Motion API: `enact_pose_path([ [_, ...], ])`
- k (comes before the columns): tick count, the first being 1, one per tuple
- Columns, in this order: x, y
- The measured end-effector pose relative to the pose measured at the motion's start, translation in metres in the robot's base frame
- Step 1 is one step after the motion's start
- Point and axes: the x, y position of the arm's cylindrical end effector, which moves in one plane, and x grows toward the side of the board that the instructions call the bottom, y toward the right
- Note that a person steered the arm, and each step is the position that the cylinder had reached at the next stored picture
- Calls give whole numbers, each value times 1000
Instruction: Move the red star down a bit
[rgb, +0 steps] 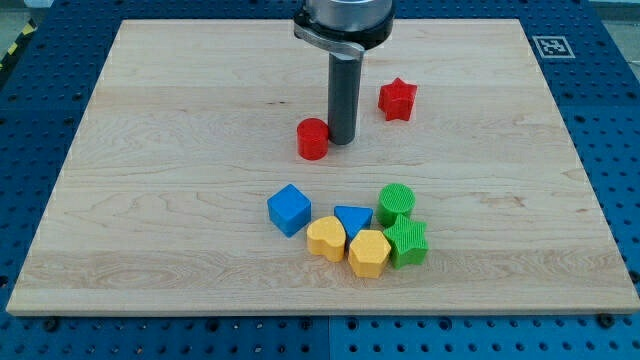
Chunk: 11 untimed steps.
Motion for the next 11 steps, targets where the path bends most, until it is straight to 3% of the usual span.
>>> enact_pose_path([
  [2, 34, 70],
  [3, 40, 133],
  [5, 40, 146],
  [6, 45, 186],
  [9, 45, 189],
  [11, 9, 207],
])
